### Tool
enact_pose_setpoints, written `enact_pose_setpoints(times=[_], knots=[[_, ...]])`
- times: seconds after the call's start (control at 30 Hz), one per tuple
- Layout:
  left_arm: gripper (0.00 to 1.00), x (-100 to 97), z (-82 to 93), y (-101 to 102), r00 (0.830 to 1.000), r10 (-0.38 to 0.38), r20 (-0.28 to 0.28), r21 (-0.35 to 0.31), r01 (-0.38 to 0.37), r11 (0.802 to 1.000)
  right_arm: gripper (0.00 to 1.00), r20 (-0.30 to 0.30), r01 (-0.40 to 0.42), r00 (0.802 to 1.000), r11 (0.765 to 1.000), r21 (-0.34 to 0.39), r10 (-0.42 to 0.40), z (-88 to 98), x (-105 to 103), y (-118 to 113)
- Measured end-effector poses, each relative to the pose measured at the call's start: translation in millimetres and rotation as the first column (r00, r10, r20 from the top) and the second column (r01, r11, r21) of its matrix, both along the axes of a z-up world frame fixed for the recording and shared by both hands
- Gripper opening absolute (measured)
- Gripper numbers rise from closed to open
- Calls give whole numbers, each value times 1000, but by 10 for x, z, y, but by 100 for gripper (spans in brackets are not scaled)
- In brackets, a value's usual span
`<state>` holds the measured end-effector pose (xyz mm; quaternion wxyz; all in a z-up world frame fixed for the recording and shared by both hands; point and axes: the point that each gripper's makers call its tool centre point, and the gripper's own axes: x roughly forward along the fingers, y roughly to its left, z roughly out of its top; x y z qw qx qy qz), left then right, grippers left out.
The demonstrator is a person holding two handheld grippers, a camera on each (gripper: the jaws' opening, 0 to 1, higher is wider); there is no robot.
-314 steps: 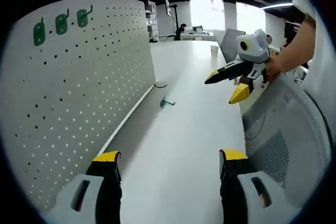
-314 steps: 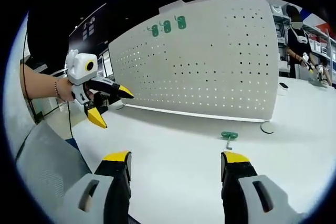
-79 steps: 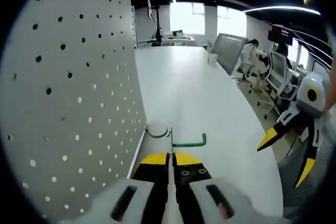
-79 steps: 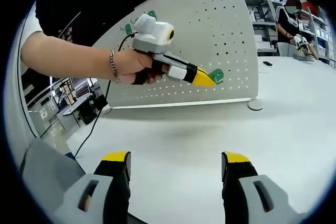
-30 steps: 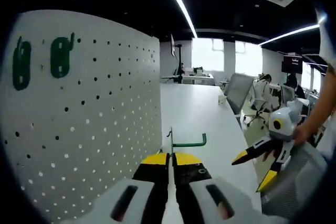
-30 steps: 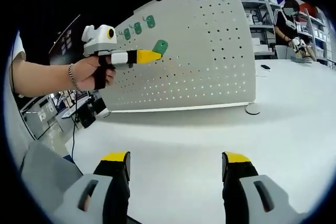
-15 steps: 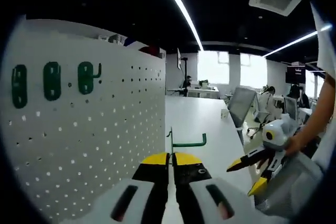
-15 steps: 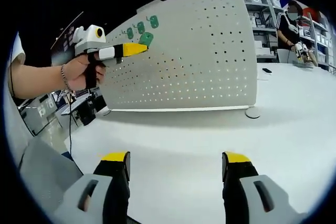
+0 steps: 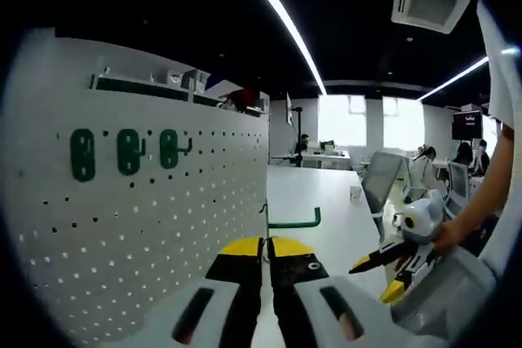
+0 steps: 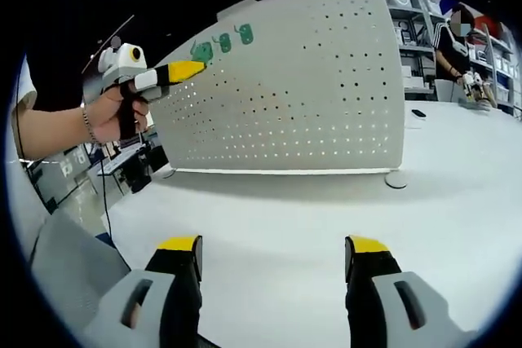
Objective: Insert the hook assembly into the mounting plate slot until the hook locks in place.
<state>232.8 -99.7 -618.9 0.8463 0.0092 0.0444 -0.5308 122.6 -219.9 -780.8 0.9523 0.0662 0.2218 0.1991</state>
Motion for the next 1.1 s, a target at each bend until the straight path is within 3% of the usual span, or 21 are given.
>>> enact_pose_setpoints(times=[0.17, 0.27, 0.37, 0.57, 0.9, 1.1], knots=[[3, -62, 57, 157, 1000, 22, 8, -25, -22, 999, 69, 6, 0, 1000, 1000, 1, 0, 23, 2, 12], [3, -68, 104, 289, 998, 66, -18, -62, -67, 996, 69, 12, -5, 1000, 1000, -1, 5, 55, 6, 30], [3, -112, 135, 354, 997, 73, 0, -55, -73, 996, 69, 17, -8, 1000, 1000, -3, 8, 79, 9, 41], [3, -188, 246, 499, 994, 105, 7, -103, -104, 989, 69, 26, -11, 1000, 1000, -3, 11, 127, 15, 61], [3, -273, 298, 654, 990, 139, 9, -134, -137, 982, 69, 39, -26, 999, 1000, -5, 26, 184, -6, 88], [3, -279, 292, 859, 981, 194, -14, -162, -194, 968, 69, 48, -32, 998, 999, -3, 32, 209, -30, 84]])
